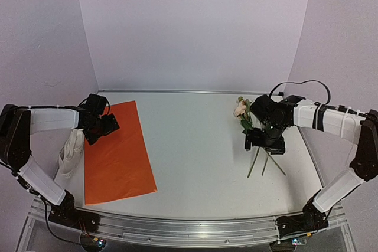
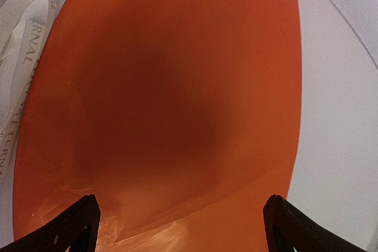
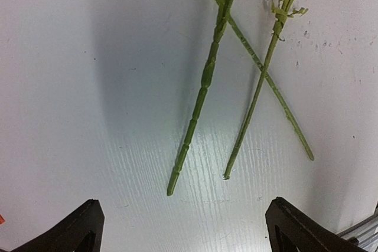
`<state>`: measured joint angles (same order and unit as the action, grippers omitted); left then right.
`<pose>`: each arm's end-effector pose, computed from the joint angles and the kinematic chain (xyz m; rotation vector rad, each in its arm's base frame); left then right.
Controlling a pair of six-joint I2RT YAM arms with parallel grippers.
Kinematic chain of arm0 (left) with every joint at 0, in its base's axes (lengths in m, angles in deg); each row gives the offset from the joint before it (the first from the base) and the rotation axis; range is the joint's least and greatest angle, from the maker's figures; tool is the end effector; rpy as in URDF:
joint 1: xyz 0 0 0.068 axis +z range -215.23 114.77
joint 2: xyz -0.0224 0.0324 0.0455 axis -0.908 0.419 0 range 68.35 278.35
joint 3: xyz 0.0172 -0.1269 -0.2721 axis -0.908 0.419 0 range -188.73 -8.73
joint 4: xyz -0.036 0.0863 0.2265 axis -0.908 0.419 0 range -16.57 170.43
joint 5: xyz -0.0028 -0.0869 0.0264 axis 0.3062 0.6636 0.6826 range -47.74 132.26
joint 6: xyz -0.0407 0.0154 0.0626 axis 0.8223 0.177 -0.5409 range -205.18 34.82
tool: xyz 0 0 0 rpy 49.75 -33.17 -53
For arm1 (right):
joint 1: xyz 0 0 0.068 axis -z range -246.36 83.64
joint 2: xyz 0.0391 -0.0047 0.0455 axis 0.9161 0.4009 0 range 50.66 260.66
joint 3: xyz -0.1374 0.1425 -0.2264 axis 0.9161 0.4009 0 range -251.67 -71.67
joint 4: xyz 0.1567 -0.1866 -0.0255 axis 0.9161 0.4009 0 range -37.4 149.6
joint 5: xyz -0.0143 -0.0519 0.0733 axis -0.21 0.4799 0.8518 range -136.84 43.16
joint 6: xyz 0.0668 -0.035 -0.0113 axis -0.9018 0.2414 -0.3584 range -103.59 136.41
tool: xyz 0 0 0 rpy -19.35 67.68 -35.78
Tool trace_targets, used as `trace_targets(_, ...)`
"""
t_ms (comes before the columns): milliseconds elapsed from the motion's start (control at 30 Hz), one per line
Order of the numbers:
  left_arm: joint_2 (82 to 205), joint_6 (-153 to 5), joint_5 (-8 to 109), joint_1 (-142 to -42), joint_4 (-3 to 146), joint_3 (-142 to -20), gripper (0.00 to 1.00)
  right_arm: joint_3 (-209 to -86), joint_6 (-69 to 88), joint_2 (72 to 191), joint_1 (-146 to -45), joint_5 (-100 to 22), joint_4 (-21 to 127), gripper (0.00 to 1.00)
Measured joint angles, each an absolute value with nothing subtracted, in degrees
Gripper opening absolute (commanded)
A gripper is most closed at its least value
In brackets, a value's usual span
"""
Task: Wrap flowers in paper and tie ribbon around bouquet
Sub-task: Move the folded wrapping paper to the corner of the board.
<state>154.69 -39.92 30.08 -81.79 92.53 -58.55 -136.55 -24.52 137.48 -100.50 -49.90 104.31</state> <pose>0.2888 -0.0716 0.2054 -0.7039 2.4173 -0.1696 0.2305 0.1522 0.2436 0.1816 2.8712 0.1907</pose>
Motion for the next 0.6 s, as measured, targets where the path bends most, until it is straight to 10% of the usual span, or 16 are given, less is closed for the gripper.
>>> trace_targets(600,153.3,-37.3,27.1,-70.7,92.4,-52.0,1.00,-136.6,-22.5,138.5,-101.0,-42.8,99.4,0.98)
